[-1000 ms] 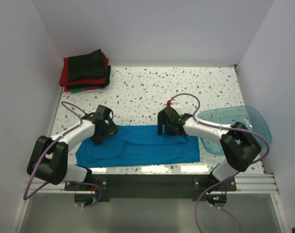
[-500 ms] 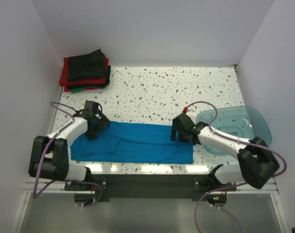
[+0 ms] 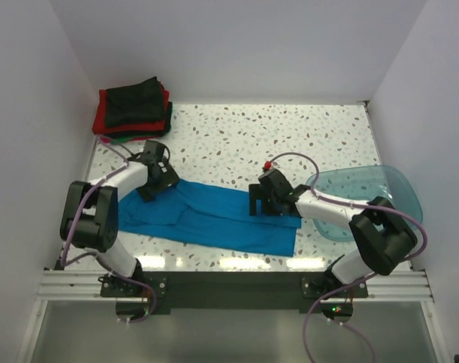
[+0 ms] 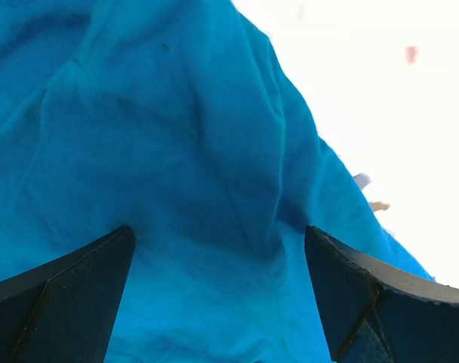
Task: Fold and stack the t-shirts
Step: Fold the tshirt
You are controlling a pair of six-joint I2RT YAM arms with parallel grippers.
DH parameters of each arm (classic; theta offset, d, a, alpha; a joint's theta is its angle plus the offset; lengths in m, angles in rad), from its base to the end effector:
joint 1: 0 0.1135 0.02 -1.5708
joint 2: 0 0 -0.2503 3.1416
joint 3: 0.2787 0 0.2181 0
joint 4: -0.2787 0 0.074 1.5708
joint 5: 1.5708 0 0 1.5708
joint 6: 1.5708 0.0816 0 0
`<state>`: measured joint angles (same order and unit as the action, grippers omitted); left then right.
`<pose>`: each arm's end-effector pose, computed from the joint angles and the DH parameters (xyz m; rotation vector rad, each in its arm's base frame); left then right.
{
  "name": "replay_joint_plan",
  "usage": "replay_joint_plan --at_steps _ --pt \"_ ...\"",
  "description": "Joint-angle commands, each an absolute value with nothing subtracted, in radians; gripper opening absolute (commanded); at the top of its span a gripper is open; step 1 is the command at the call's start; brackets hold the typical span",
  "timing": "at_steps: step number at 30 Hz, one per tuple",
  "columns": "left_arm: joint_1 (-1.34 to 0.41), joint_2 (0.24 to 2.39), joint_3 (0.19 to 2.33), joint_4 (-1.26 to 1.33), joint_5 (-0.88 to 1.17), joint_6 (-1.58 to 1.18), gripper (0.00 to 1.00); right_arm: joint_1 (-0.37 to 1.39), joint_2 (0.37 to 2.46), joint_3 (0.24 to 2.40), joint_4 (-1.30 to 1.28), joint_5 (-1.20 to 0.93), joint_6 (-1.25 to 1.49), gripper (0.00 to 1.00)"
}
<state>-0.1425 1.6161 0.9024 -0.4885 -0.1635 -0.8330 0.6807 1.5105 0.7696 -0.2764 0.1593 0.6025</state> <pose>0.2838 -0.0273 0.1275 -0.9668 2.5645 -0.0411 0.2268 0.1670 0.1346 -0.0426 2.5924 0.2749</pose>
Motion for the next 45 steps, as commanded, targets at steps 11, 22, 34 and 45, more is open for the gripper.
replay_joint_plan --at_steps 11,22,34,45 --pt "-0.420 2.286 1.575 -0.412 0.032 -0.784 1.00 0.943 1.324 0.509 -0.347 -0.104 0.811 0.99" --pt "-0.433 2.770 2.263 -0.284 0.373 -0.851 1.00 1.146 1.499 0.633 -0.173 -0.279 0.871 0.99" --pt "-0.411 2.770 2.307 -0.402 -0.095 -0.945 1.00 1.146 1.360 0.851 -0.483 -0.086 0.814 0.99" --pt "-0.402 2.544 2.286 -0.311 0.064 -0.858 1.00 1.102 1.166 0.859 -0.617 0.234 0.893 0.99"
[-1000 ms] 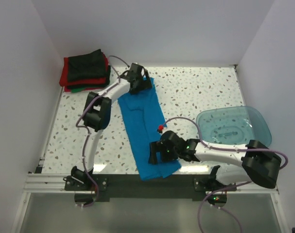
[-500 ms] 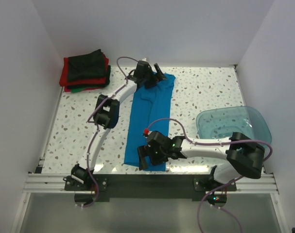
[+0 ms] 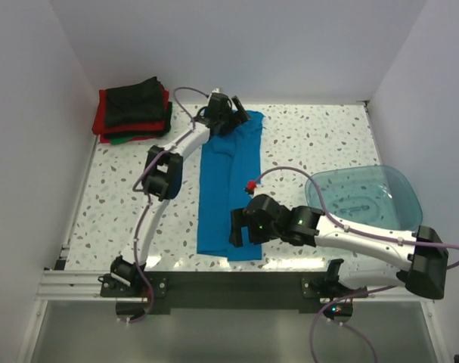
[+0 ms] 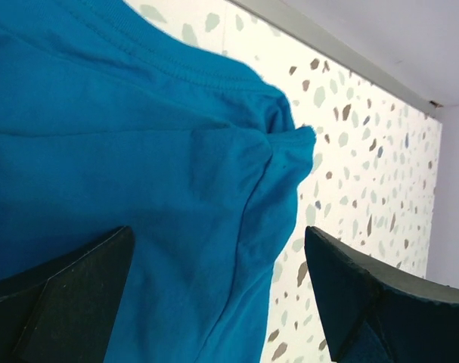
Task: Fold and stack the t-shirts
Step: Fold the tshirt
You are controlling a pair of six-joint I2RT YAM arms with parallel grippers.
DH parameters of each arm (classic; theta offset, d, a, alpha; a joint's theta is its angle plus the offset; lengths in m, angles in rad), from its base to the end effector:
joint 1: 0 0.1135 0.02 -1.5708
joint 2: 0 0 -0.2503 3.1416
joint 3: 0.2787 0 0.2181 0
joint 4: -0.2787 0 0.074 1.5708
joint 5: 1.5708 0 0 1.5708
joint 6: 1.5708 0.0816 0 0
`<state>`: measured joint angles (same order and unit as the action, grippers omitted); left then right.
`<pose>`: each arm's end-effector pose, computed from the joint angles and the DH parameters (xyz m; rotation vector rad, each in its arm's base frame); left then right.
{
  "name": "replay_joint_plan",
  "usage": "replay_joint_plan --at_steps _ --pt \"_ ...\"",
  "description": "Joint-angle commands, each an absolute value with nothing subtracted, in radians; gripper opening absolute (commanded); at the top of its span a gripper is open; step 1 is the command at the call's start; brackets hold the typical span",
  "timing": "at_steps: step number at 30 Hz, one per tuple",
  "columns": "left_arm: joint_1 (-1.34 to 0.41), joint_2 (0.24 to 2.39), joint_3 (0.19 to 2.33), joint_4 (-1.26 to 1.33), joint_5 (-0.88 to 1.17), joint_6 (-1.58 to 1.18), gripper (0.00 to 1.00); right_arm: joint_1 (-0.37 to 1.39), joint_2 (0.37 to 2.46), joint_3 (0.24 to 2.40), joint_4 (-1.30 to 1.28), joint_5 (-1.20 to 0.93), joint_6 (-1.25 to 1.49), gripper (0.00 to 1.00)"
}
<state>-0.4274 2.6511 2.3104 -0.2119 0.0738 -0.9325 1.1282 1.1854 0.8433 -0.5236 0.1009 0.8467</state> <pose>0.5351 -0.2503 0.1363 -0.5176 2.1913 -0.8547 0.1120 0.2171 0.2134 -0.3144 2.5607 0.7203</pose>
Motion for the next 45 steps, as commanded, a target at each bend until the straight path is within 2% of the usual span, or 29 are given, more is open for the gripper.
replay_joint_plan --at_steps 1,3,7,10,14,20,22,26,31,34,35,37,38,39,40,41,45 --pt "-0.402 2.463 2.277 -0.328 0.072 -0.841 1.00 1.097 1.158 0.856 -0.629 0.248 0.896 0.99" --pt "-0.402 2.351 2.156 -0.325 0.087 -0.793 1.00 1.092 1.125 0.847 -0.669 0.279 0.913 0.99" --pt "-0.420 1.939 1.812 -0.256 0.083 -0.738 1.00 1.086 1.060 0.778 -0.692 0.316 1.003 0.99" --pt "-0.443 1.689 1.575 -0.369 0.003 -0.707 1.00 1.085 1.016 0.727 -0.675 0.304 0.982 0.99" --pt "-0.483 1.381 1.066 -0.367 -0.026 -0.785 1.00 1.085 0.948 0.625 -0.592 0.239 0.974 0.99" --pt "-0.564 1.014 0.605 -0.472 0.011 -0.957 1.00 1.085 0.954 0.534 -0.436 0.131 0.962 0.99" --pt "-0.587 0.892 0.522 -0.474 0.061 -0.992 1.00 1.085 0.986 0.523 -0.393 0.101 0.971 0.99" --pt "-0.600 0.787 0.414 -0.546 0.083 -1.037 1.00 1.083 1.046 0.499 -0.333 0.072 0.992 0.98" --pt "-0.617 0.834 0.341 -0.477 0.158 -1.069 0.99 1.085 1.103 0.499 -0.305 0.063 1.022 0.86" --pt "-0.638 0.874 0.285 -0.401 0.207 -1.086 0.90 1.085 1.112 0.489 -0.304 0.074 1.040 0.84" --pt "-0.647 0.883 0.275 -0.393 0.207 -1.100 0.85 1.085 1.112 0.477 -0.302 0.072 1.057 0.82" --pt "-0.679 0.902 0.273 -0.391 0.190 -1.109 0.82 1.085 1.112 0.465 -0.299 0.077 1.083 0.79" --pt "-0.686 0.907 0.278 -0.394 0.183 -1.115 0.77 1.085 1.112 0.454 -0.295 0.084 1.107 0.77" --pt "-0.696 0.917 0.282 -0.396 0.178 -1.115 0.74 1.085 1.114 0.450 -0.288 0.083 1.111 0.71" --pt "-0.703 0.922 0.284 -0.396 0.178 -1.115 0.69 1.085 1.117 0.446 -0.279 0.086 1.112 0.69" --pt "-0.710 0.928 0.290 -0.396 0.176 -1.118 0.58 1.085 1.117 0.443 -0.276 0.087 1.120 0.68" --pt "-0.744 0.948 0.295 -0.420 0.127 -1.140 0.36 1.085 1.118 0.439 -0.284 0.106 1.124 0.59"
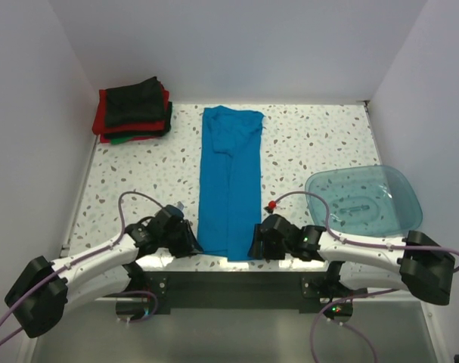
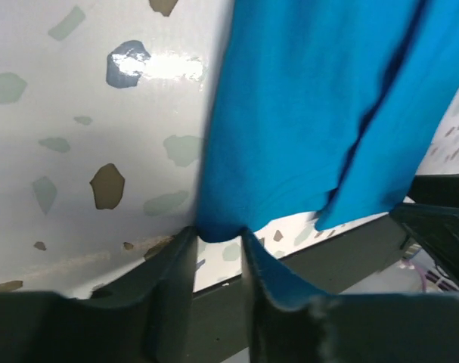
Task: Fold and stack the t-shirts
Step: Fold the tshirt
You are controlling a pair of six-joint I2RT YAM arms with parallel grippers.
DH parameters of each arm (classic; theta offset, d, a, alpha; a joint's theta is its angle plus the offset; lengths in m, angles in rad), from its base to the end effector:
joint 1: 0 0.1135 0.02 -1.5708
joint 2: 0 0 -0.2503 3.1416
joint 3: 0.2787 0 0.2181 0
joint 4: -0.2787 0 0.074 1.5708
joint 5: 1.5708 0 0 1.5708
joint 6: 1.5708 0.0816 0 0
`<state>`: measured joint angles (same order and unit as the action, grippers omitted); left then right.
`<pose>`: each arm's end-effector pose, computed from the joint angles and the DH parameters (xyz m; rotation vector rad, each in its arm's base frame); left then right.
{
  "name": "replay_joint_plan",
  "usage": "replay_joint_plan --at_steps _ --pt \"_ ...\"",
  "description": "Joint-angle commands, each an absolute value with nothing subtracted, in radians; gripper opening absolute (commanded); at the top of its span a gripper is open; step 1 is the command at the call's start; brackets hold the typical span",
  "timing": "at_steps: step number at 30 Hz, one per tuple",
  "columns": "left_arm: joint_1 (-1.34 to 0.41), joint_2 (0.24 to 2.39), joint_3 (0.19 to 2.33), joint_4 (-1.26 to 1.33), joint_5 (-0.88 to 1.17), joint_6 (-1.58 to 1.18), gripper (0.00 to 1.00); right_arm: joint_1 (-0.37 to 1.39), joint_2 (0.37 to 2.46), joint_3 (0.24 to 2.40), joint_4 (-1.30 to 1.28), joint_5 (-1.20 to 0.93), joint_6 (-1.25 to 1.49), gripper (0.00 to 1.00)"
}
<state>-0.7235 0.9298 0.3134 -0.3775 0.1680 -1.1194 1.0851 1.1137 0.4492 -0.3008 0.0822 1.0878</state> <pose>0.1111 -0.1164 0.1124 -0.4841 2.7709 -0.8077 0.0993 0.1737 0.1283 0.0384 2.7046 0.6959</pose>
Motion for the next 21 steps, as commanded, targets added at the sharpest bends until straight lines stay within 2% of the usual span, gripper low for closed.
replay_joint_plan --at_steps 1,5,6,7,9,10,11,12,13,14,21 --pt "-0.747 0.962 0.295 -0.413 0.123 -1.140 0.32 1.086 1.118 0.437 -0.296 0.109 1.127 0.58" --pt "-0.753 1.011 0.296 -0.379 0.120 -1.140 0.15 1.085 1.123 0.433 -0.307 0.121 1.141 0.52" --pt "-0.758 1.031 0.299 -0.373 0.117 -1.140 0.14 1.083 1.124 0.430 -0.304 0.126 1.141 0.51" --pt "-0.761 1.040 0.301 -0.358 0.115 -1.141 0.08 1.085 1.127 0.428 -0.305 0.127 1.144 0.50" --pt "-0.768 1.063 0.302 -0.336 0.117 -1.141 0.00 1.085 1.138 0.430 -0.305 0.129 1.146 0.41" --pt "-0.772 1.069 0.304 -0.336 0.117 -1.140 0.00 1.085 1.141 0.433 -0.304 0.130 1.146 0.37" --pt "-0.779 1.072 0.313 -0.337 0.115 -1.135 0.00 1.085 1.143 0.434 -0.302 0.123 1.132 0.22" --pt "-0.784 1.069 0.316 -0.350 0.110 -1.137 0.00 1.086 1.149 0.437 -0.304 0.124 1.129 0.15" --pt "-0.798 1.062 0.327 -0.351 0.097 -1.140 0.00 1.085 1.147 0.446 -0.314 0.126 1.123 0.03" --pt "-0.804 1.037 0.333 -0.356 0.092 -1.141 0.00 1.085 1.143 0.452 -0.319 0.136 1.118 0.00" --pt "-0.816 1.000 0.434 -0.388 0.031 -1.108 0.00 1.085 1.100 0.549 -0.455 0.247 1.072 0.00"
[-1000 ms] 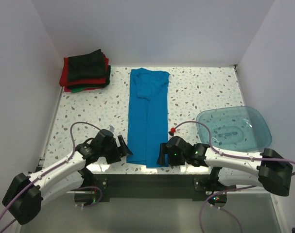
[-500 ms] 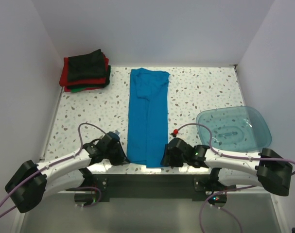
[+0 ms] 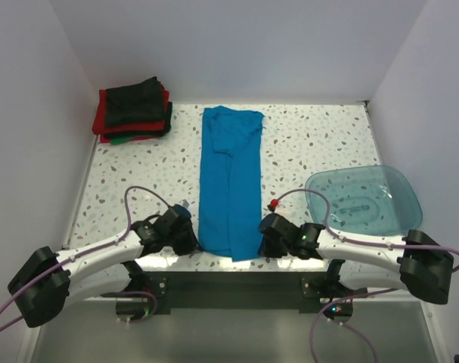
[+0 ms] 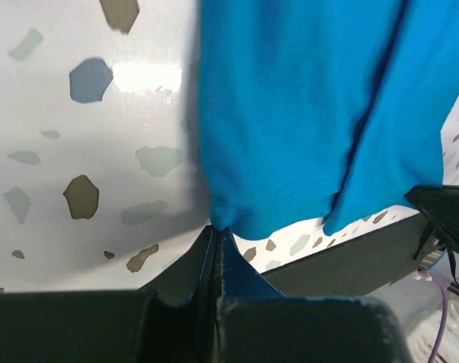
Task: Fold and stack the t-shirts
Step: Fold the tshirt
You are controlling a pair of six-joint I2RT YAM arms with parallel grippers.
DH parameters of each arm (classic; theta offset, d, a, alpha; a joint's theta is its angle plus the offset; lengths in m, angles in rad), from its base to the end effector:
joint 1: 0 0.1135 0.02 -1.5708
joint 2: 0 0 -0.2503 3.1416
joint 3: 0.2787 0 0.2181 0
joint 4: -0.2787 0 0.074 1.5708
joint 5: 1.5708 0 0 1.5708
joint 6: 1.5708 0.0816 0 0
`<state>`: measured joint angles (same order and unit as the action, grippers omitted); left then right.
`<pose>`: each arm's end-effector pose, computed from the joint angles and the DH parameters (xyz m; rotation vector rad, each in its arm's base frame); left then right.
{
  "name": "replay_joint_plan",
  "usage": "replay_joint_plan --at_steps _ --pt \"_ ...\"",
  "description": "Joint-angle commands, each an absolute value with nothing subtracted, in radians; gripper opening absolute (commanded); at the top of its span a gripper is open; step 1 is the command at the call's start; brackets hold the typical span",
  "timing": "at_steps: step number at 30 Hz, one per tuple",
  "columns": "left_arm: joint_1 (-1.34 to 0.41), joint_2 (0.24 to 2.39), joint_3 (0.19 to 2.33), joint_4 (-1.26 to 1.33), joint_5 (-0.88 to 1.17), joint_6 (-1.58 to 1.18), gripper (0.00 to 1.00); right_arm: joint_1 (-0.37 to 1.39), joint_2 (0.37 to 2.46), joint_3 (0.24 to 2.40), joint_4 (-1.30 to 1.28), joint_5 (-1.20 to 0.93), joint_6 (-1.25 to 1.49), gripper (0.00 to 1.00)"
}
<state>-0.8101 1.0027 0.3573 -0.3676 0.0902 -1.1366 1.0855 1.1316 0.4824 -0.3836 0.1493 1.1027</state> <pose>0.1126 -0.1290 0.1146 -0.4206 2.7767 -0.7362 0.1022 0.1678 0.1282 0.0792 2.7079 0.5705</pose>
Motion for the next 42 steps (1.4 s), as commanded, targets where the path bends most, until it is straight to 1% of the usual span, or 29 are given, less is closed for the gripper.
replay_joint_plan --at_steps 1,6,7,10,14,17,20,24,29,34,37,42 --pt "-0.816 1.012 0.471 -0.391 0.017 -1.092 0.00 1.085 1.094 0.575 -0.471 0.259 1.053 0.00" --pt "-0.808 1.135 0.601 -0.403 -0.055 -1.037 0.00 1.043 1.124 0.664 -0.503 0.319 0.999 0.00" --pt "-0.805 1.153 0.656 -0.417 -0.070 -1.025 0.00 0.996 1.146 0.692 -0.499 0.308 0.965 0.00" --pt "-0.778 1.196 0.727 -0.413 -0.109 -0.984 0.00 0.915 1.178 0.744 -0.435 0.284 0.892 0.00" --pt "-0.662 1.259 0.788 -0.362 -0.089 -0.917 0.00 0.873 1.275 0.859 -0.382 0.299 0.821 0.00" --pt "-0.614 1.334 0.857 -0.315 -0.071 -0.871 0.00 0.832 1.368 0.955 -0.379 0.330 0.789 0.00" --pt "-0.601 1.446 0.962 -0.308 -0.126 -0.862 0.00 0.772 1.456 1.031 -0.373 0.334 0.796 0.00" --pt "-0.566 1.548 1.096 -0.328 -0.139 -0.838 0.00 0.721 1.567 1.141 -0.365 0.371 0.792 0.00" --pt "-0.497 1.643 1.180 -0.322 -0.156 -0.812 0.00 0.654 1.683 1.253 -0.356 0.359 0.746 0.00" --pt "-0.436 1.733 1.255 -0.310 -0.114 -0.787 0.00 0.603 1.808 1.396 -0.399 0.324 0.703 0.00" --pt "-0.419 1.790 1.282 -0.288 -0.086 -0.772 0.00 0.588 1.861 1.434 -0.397 0.318 0.692 0.00" --pt "-0.413 1.855 1.321 -0.264 -0.109 -0.753 0.00 0.571 1.920 1.465 -0.376 0.336 0.693 0.00"
